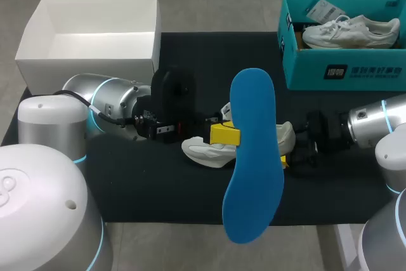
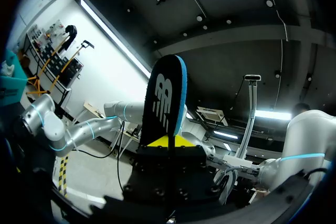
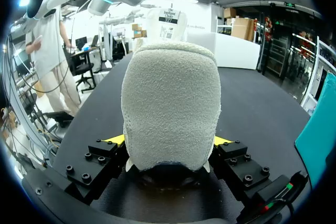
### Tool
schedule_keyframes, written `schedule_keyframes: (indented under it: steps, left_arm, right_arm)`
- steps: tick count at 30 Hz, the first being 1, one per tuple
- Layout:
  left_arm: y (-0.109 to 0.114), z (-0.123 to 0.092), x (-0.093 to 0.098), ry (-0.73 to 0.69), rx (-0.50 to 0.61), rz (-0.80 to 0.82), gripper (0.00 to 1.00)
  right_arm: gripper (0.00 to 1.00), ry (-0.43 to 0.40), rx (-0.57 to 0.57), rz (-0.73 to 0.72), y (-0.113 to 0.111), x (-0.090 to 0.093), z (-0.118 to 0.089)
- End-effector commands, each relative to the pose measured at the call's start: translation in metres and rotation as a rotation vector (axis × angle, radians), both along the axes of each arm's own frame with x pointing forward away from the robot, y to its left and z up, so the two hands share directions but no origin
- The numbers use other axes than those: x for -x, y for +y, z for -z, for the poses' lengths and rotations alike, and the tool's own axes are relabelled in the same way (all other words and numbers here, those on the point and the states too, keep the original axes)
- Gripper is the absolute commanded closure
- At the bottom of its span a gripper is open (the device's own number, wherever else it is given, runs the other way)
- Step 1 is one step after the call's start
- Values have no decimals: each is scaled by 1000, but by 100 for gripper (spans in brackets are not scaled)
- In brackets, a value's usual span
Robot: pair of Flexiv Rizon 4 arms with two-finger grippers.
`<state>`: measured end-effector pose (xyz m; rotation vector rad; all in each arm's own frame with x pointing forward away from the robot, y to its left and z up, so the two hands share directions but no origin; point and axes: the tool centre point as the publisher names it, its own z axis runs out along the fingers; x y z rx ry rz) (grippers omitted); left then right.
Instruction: Take the shoe out of the shoebox, open the shoe tongue, remove and reinsert the insole, then place the shoe into the shoebox
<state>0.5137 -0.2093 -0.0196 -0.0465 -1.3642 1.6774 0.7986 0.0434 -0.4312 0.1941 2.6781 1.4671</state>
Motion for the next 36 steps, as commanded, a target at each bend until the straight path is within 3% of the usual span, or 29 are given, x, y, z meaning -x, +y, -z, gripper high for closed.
schedule_keyframes:
  steps: [1,2,11,19,25,36]
  left_arm:
    - [-1,0,0,1,1,-1,100]
    - [-1,0,0,1,1,-1,100]
    - [-1,0,0,1,1,-1,100]
    - [-1,0,0,1,1,-1,100]
    - [-1,0,0,1,1,-1,100]
    - [-1,0,0,1,1,-1,100]
  right_arm:
    - [9,-1,1,2,0,1,2]
    - [0,-1,1,2,0,1,2]
    - [0,-1,1,2,0,1,2]
    - [0,25,76,-5,-9,4,-1]
    - [0,59,178,45,-17,7,-17]
    - [0,155,470,108,-23,14,-40]
